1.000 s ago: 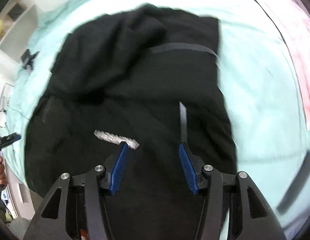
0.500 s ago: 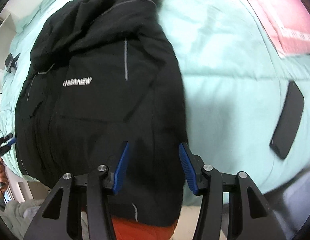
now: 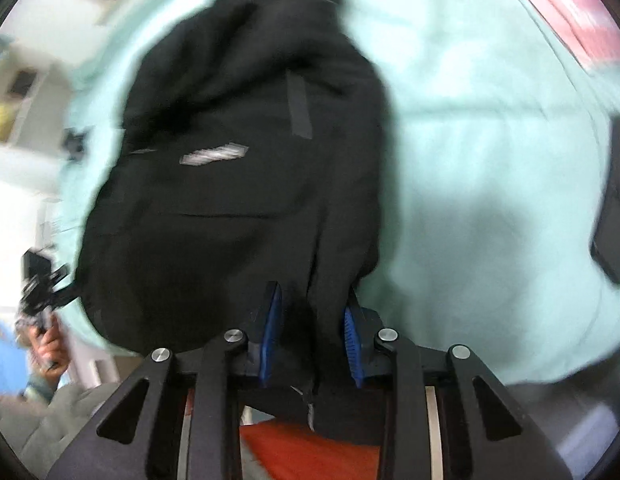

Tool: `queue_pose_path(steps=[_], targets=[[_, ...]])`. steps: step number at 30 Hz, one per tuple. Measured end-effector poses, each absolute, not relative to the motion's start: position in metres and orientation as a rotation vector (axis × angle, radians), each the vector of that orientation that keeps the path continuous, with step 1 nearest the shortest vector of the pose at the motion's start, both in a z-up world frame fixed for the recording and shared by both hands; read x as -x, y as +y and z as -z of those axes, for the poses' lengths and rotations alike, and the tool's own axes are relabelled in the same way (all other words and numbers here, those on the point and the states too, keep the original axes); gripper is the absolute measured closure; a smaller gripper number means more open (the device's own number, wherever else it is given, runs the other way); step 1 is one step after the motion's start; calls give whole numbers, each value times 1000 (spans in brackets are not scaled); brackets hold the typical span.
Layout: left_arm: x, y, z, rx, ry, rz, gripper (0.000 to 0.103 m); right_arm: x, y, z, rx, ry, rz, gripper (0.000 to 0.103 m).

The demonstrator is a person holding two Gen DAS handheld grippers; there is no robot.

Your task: Fold large clothes

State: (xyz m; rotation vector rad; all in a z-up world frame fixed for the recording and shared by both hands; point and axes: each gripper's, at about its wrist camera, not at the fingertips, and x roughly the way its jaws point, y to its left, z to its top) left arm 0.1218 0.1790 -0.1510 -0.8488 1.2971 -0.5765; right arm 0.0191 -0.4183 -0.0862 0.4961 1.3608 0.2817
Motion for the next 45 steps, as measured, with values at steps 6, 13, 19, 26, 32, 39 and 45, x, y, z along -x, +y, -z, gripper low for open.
queue_pose_path(steps=[6,13,19,26,32,39,45], targets=[[-132,151,167,869,1359,634,47,-24,-407,98,-568,1360,-352,70],[-103,134,195,726,1533,548,47,17,-437,144,-676,1482,-292,67],[-102,128,179,722,1488,527,78,22,-436,153,-676,1555,-361,59],[-122,120,163,681,1481,558,81,18,-412,160,-590,1569,-441,68],[-150,103,97,664,1296,598,85,-3,-408,91,-648,1350,-508,85],[-182,132,25,847,997,689,85,-59,-433,1,-686,1082,-547,85],[-238,164,15,995,845,620,85,-112,-480,-22,-847,930,-469,84]])
